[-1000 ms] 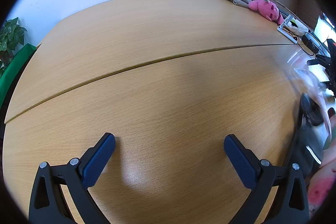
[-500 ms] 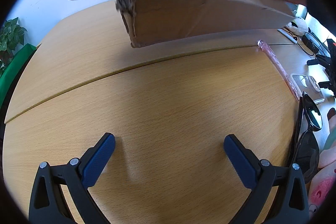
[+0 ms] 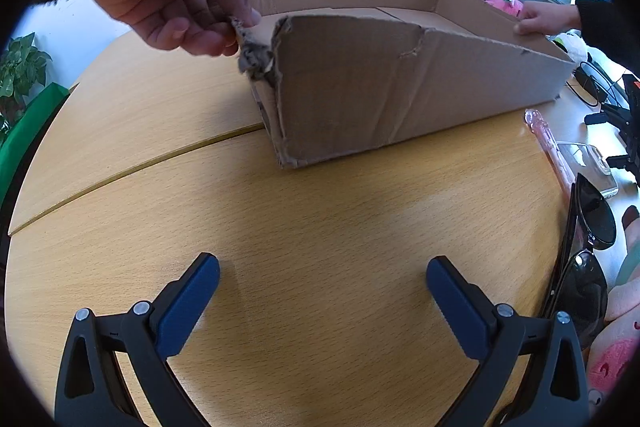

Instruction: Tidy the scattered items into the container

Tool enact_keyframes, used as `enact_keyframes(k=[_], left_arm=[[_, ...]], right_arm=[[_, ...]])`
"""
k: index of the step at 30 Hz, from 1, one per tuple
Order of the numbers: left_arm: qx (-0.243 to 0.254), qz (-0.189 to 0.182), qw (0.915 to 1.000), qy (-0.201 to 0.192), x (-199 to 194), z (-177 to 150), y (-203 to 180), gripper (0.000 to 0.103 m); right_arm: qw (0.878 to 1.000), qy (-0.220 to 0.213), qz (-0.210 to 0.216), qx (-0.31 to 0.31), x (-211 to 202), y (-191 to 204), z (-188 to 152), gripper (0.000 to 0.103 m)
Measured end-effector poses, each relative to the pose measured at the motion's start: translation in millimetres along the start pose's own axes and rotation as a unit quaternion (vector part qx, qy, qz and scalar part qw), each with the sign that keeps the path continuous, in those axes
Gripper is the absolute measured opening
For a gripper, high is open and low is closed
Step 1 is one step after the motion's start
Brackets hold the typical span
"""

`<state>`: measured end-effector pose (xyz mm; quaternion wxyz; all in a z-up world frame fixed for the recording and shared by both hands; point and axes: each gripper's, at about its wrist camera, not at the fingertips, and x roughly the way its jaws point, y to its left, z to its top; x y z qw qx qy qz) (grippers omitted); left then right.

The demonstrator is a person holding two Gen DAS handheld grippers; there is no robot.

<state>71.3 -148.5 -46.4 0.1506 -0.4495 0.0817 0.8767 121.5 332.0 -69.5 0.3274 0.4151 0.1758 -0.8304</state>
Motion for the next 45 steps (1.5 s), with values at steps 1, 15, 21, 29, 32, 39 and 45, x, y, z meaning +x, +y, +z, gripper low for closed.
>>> enact_keyframes(k=[1, 15, 21, 29, 32, 39, 45], left_arm=[[0.000, 0.000, 1.0000, 0.000, 0, 0, 0, 0.103], [0.000, 0.000, 1.0000, 0.000, -2, 0, 0, 0.103], [0.000, 0.000, 1.0000, 0.000, -2, 0, -1, 0.103], [0.000, 0.000, 1.0000, 0.000, -2, 1, -1, 0.103], [0.000, 0.000, 1.0000, 0.000, -2, 0, -1, 0.103], [-0.014, 0.014, 0.9998, 0.000, -5, -2, -7, 0.103], [-0.013, 0.012, 0.9998, -0.001, -4, -6, -12, 0.103]], right_arm=[[1.000, 0.000, 0.000, 0.000, 0, 0, 0, 0.103], [1.000, 0.000, 0.000, 0.000, 0, 0, 0, 0.103], [1.000, 0.000, 0.000, 0.000, 0, 1, 0, 0.103], [1.000, 0.000, -0.001, 0.001, 1, 1, 0, 0.103], [1.000, 0.000, -0.012, 0.015, 3, 6, 3, 0.103], [0.997, 0.002, -0.047, 0.061, 0, 19, 0, 0.103], [0.995, 0.001, -0.061, 0.081, -3, 21, -5, 0.103]])
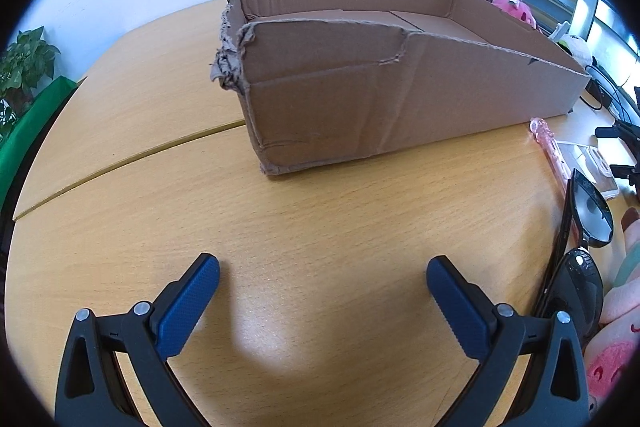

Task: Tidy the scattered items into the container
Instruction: 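Move the left tool to the plush pig and close its fingers on it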

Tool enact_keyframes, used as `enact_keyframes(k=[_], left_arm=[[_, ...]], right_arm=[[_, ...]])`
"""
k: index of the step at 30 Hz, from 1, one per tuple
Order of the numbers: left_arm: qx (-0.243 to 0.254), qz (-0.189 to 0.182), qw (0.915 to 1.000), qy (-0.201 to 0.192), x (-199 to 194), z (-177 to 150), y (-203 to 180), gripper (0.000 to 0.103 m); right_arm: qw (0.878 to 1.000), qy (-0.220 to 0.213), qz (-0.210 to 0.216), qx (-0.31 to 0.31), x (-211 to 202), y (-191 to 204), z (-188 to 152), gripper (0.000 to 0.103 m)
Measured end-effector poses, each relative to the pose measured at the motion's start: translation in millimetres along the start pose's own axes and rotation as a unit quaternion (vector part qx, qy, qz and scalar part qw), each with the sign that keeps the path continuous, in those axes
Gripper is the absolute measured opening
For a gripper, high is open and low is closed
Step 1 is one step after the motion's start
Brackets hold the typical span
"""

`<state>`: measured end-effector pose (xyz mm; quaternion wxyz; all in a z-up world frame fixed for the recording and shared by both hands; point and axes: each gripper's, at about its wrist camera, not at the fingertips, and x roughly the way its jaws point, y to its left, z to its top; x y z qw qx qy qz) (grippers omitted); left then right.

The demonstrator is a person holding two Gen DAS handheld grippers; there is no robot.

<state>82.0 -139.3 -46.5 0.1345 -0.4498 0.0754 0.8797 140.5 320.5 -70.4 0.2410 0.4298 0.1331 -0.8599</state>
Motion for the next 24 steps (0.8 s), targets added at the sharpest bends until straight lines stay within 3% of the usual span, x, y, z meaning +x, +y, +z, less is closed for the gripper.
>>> enact_keyframes(k=[9, 16, 18, 20, 22, 24], left_arm=[[-0.026, 0.022, 0.9994, -0.003, -19, -22, 2, 0.103], [-0.091, 0.010, 0.9924, -0.082, -103, -39, -10, 0.102], [-0.119, -0.009, 0.9885, -0.093, -129, -44, -19, 0.102], [-0.124, -0.058, 0.9864, -0.092, -145, -44, -40, 0.102], [-0.103, -0.104, 0.9858, -0.083, -149, -47, -64, 0.102], [-0.072, -0.127, 0.9873, -0.063, -144, -53, -92, 0.102]], right_arm=[[1.000, 0.001, -0.004, 0.007, 0, -1, 0, 0.103], [1.000, 0.001, -0.005, 0.007, 0, -1, 0, 0.103], [1.000, 0.001, -0.005, 0.006, 1, -3, 2, 0.103], [1.000, 0.001, -0.006, 0.007, 0, -4, 1, 0.103], [1.000, 0.001, -0.007, 0.007, 0, -4, 1, 0.103], [1.000, 0.001, -0.007, 0.008, 0, -5, 1, 0.103]])
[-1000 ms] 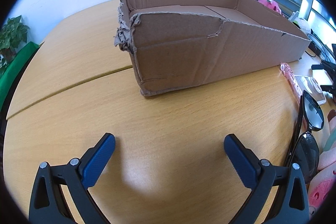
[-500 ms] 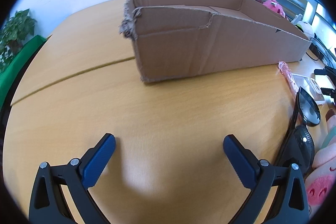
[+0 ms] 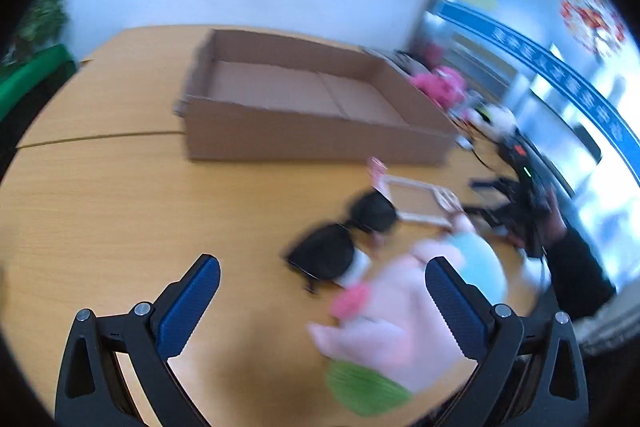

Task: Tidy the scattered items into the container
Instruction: 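Move the left tool to the plush pig and close its fingers on it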

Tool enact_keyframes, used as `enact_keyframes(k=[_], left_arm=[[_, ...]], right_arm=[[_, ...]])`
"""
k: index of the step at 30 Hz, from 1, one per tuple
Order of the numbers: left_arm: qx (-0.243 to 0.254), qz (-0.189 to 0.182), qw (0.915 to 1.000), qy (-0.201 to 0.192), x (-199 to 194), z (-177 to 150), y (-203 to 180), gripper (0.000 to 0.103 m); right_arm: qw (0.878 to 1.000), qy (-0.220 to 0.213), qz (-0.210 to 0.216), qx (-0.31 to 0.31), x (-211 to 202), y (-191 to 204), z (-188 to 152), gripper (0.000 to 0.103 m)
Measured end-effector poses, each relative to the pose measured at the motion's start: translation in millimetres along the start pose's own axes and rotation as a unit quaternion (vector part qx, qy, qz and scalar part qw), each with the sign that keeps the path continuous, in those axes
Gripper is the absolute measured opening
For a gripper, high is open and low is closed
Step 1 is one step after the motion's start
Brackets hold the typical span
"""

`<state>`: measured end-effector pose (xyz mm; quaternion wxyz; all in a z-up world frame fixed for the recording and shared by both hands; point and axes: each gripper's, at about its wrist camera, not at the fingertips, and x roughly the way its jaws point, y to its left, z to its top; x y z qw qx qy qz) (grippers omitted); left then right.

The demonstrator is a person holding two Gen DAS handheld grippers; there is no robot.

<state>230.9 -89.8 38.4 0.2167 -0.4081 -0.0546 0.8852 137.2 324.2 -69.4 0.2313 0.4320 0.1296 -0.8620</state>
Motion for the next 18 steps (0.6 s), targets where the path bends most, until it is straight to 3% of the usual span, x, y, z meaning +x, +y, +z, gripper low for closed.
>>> enact_keyframes(k=[6, 8, 16, 18], left_arm=[[0.042, -0.037, 0.9957, 0.074, 48, -24, -37, 0.103], [0.037, -0.068, 0.9928, 0.092, 57, -27, -37, 0.103], [0.026, -0.100, 0.9898, 0.098, 67, -25, -37, 0.096], [0.027, -0.102, 0.9895, 0.099, 67, -26, -36, 0.095]], right_arm=[[1.000, 0.001, -0.001, 0.002, -1, 0, -1, 0.103], [1.000, 0.001, -0.002, 0.005, -1, 0, -1, 0.103], [0.998, 0.005, -0.044, 0.050, -15, 9, -14, 0.100], [0.998, -0.015, -0.038, 0.046, -33, 21, -15, 0.097]])
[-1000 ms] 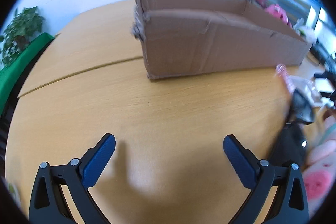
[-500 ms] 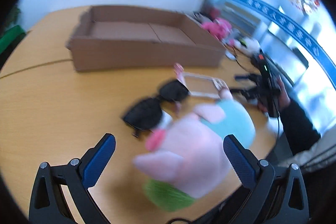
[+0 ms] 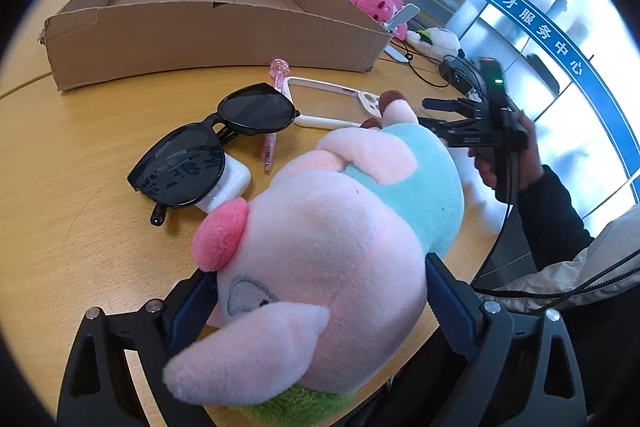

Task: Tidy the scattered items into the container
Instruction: 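Move the left tool to the plush pig and close its fingers on it, then carry the plush pig with the left tool over the cardboard box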

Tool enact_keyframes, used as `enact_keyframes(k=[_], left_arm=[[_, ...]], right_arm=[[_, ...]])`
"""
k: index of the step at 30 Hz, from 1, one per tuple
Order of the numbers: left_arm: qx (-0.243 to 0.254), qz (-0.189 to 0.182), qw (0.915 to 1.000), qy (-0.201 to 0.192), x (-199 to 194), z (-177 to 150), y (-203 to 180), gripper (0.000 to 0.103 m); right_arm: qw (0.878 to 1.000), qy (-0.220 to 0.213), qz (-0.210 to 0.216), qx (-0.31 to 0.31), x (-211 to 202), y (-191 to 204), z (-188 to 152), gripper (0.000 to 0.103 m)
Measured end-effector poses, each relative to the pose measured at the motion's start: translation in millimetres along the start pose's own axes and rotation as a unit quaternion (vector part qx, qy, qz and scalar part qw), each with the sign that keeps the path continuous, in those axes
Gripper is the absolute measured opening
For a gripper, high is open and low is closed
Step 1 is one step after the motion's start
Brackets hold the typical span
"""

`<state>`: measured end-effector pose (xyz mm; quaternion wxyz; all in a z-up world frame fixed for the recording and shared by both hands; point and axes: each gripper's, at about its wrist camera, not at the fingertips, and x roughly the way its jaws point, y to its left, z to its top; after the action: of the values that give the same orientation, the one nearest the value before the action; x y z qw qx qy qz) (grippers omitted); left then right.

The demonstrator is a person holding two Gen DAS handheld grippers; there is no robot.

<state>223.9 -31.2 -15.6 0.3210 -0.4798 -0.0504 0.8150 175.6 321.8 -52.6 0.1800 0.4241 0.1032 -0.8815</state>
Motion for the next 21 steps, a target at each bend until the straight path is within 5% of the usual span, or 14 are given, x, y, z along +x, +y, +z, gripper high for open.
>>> enact_keyframes(k=[6, 15, 21], left_arm=[[0.004, -0.004, 1.0000, -0.003, 2, 1, 0, 0.095], [-0.004, -0.009, 0.9998, -0.015, 5, 1, 2, 0.093], [-0.006, -0.005, 0.9998, -0.020, 3, 4, 2, 0.085]], right_arm=[[0.990, -0.069, 0.125, 0.014, -64, 57, 18, 0.103], [0.957, 0.006, 0.286, 0.052, -15, 135, 24, 0.103], [0.959, 0.028, 0.281, 0.035, -9, 158, 27, 0.095]])
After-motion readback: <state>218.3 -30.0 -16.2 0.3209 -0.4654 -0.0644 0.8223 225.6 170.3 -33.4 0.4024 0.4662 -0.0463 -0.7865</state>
